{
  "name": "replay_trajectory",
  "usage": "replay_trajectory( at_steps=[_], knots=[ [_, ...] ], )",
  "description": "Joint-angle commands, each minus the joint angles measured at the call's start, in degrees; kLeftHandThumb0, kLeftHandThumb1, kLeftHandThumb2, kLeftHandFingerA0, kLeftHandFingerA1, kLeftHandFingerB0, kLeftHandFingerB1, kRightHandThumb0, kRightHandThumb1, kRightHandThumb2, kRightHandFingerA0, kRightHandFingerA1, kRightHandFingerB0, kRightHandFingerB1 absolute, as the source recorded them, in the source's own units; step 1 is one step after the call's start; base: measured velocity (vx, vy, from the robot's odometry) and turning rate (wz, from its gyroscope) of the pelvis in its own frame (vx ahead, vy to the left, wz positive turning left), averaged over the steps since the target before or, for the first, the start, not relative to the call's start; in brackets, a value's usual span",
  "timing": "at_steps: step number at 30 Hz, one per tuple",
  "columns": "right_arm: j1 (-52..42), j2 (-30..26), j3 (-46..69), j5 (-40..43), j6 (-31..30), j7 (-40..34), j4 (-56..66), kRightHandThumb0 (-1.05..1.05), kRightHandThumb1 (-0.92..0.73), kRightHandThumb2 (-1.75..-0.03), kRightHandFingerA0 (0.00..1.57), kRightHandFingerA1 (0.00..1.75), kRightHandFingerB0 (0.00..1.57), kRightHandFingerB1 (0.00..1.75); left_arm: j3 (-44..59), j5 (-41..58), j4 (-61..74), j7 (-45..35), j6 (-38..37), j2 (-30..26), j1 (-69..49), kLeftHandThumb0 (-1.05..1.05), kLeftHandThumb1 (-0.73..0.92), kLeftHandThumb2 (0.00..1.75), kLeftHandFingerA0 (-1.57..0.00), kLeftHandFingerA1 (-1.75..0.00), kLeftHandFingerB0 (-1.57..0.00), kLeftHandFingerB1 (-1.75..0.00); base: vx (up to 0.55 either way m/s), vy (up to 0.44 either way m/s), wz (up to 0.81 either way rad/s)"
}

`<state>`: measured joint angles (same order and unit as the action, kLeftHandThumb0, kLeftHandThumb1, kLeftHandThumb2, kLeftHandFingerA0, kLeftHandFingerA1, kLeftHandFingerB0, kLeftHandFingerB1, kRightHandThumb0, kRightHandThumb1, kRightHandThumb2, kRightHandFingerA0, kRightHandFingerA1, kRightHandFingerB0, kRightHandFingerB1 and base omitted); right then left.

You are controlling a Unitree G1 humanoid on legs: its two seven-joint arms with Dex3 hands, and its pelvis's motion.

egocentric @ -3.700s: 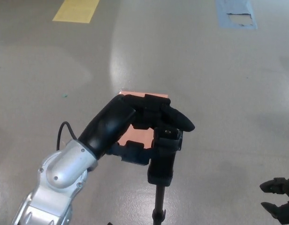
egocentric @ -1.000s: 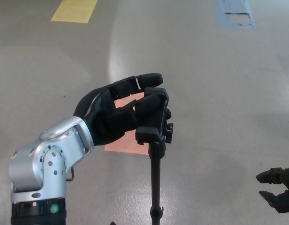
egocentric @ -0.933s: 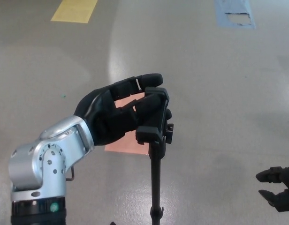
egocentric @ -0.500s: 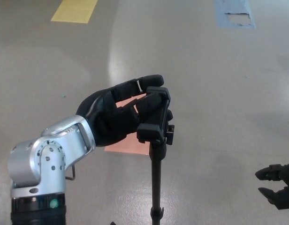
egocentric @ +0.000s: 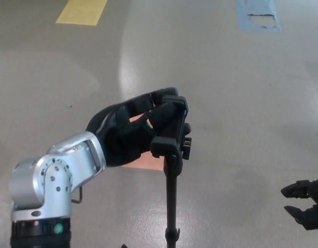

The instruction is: The robot uses its left hand to grab the top of a phone stand kept on the floor and rotates it anti-clockwise

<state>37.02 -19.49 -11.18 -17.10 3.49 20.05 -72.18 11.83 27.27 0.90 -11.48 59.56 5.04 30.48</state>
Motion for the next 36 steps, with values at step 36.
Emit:
replay_trajectory(
  at_steps=[36],
  knots=[
    [-0.2,-0.6,-0.4,-1.1,-0.4,0.5,-0.9,-0.48,-0.75,-0.8,0.3,0.44,0.16,0.36,-11.4,-16.2,-11.3,-9.7,-38.1,-16.6,-13.1,-0.87,0.63,1.0,0.0,-0.18,0.0,-0.09,0.0,0.0,0.0]
  ],
)
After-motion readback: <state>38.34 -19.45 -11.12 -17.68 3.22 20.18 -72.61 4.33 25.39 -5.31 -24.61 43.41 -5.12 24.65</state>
